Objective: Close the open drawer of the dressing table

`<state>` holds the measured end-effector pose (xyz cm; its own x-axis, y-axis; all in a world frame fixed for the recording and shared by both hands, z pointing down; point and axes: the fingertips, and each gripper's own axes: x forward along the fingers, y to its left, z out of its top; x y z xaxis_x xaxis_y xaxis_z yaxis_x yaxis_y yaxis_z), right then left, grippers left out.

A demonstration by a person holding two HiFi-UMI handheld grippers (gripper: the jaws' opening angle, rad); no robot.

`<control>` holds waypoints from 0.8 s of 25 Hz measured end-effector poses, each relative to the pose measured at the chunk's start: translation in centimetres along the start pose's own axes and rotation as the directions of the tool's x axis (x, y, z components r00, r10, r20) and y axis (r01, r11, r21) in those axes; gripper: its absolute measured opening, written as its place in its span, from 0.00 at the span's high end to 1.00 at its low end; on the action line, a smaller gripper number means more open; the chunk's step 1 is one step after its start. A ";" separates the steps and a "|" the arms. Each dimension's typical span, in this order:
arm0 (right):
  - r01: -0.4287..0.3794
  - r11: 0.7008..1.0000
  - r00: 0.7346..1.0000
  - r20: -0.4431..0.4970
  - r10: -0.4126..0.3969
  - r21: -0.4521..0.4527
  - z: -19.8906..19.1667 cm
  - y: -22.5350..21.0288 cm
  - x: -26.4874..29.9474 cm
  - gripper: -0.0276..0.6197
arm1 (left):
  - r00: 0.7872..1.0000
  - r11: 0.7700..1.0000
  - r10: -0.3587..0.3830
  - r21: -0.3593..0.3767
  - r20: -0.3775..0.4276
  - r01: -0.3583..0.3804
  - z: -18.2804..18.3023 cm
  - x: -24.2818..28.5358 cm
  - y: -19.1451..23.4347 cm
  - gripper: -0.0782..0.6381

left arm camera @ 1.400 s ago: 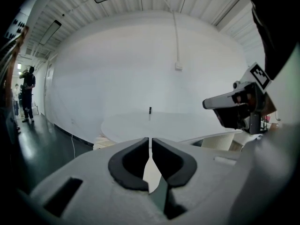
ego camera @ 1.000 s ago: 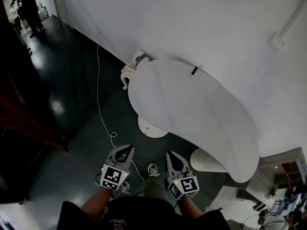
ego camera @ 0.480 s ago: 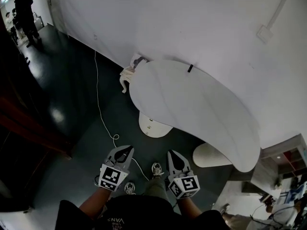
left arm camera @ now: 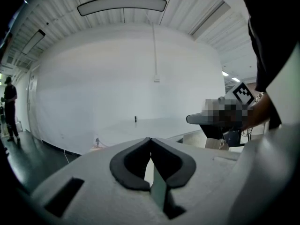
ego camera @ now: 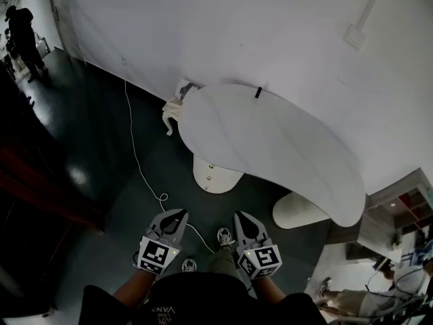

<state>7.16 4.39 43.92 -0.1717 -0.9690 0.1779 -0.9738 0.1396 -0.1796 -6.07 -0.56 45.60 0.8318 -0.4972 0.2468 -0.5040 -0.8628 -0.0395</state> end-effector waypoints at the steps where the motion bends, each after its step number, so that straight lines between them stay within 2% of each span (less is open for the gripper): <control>1: 0.002 1.000 1.000 -0.004 -0.002 -0.001 -0.1 0.2 -0.2 0.97 | 1.000 1.000 0.000 -0.002 0.000 0.000 0.0 -0.4 0.0 0.87; 10: 0.019 1.000 1.000 -0.005 -0.019 -0.011 -0.5 2.0 -1.3 0.97 | 1.000 1.000 -0.006 -0.015 0.009 0.006 -0.3 -3.2 -0.4 0.87; 20: 0.038 0.999 0.999 0.000 -0.038 -0.017 -1.0 2.4 -2.6 0.97 | 1.000 1.000 -0.001 -0.012 0.028 0.001 0.5 -4.0 -0.6 0.87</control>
<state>5.12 7.39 43.98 -0.1349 -0.9736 0.1843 -0.9819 0.1065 -0.1564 -9.00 1.92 44.11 0.8383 -0.4990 0.2196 -0.5059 -0.8622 -0.0279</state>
